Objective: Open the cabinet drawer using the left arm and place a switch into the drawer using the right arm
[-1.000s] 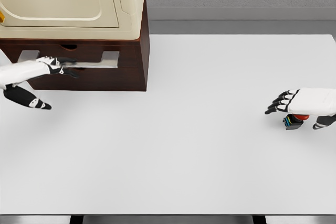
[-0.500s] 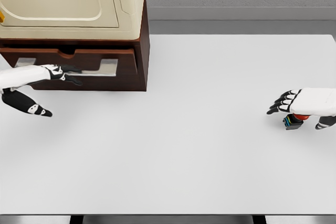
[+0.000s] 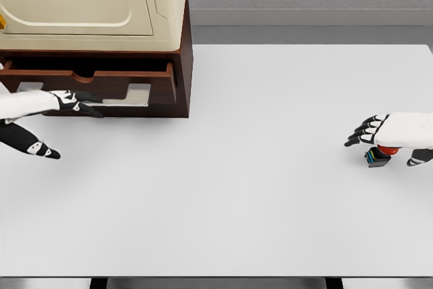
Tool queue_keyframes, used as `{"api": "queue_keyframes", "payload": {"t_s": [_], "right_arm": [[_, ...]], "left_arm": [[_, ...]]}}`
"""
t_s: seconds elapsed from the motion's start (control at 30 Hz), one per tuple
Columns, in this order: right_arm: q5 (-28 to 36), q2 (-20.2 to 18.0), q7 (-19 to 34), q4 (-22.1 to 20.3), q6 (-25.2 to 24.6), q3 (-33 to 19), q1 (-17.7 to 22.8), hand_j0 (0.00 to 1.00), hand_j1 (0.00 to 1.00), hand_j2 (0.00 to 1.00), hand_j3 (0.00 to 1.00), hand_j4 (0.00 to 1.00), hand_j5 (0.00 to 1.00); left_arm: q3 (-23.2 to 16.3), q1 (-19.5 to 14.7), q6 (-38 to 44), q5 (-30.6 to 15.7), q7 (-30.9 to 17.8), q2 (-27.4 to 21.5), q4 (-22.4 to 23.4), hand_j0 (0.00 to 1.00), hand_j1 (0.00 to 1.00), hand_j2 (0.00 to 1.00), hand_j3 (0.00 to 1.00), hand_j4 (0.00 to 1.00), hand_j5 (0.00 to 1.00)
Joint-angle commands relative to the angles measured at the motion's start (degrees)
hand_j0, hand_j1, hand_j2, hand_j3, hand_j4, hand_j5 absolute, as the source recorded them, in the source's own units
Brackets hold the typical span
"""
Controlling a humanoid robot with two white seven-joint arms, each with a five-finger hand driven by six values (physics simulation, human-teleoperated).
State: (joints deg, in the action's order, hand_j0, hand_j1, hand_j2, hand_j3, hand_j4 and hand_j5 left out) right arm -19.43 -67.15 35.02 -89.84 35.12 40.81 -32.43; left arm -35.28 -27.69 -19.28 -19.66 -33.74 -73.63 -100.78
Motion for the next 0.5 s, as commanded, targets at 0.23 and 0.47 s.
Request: {"api": "queue_keyframes", "payload": {"t_s": [0.23, 0.47], "right_arm": [[0.19, -0.08, -0.02, -0.07, -0.12, 0.24, 0.0, 1.0, 1.0, 1.0, 1.0, 1.0, 1.0], [0.19, 0.18, -0.02, 0.37, -0.12, 0.33, 0.0, 1.0, 1.0, 1.0, 1.0, 1.0, 1.0]], "left_arm": [[-1.45, 0.01, -2.78, -2.05, -1.26, -1.17, -0.29, 0.91, 0.91, 0.91, 0.91, 0.91, 0.91], [-1.72, -0.08, -5.24, -5.74, -1.26, -3.1, -0.29, 0.91, 0.91, 0.91, 0.91, 0.91, 0.91]]}}
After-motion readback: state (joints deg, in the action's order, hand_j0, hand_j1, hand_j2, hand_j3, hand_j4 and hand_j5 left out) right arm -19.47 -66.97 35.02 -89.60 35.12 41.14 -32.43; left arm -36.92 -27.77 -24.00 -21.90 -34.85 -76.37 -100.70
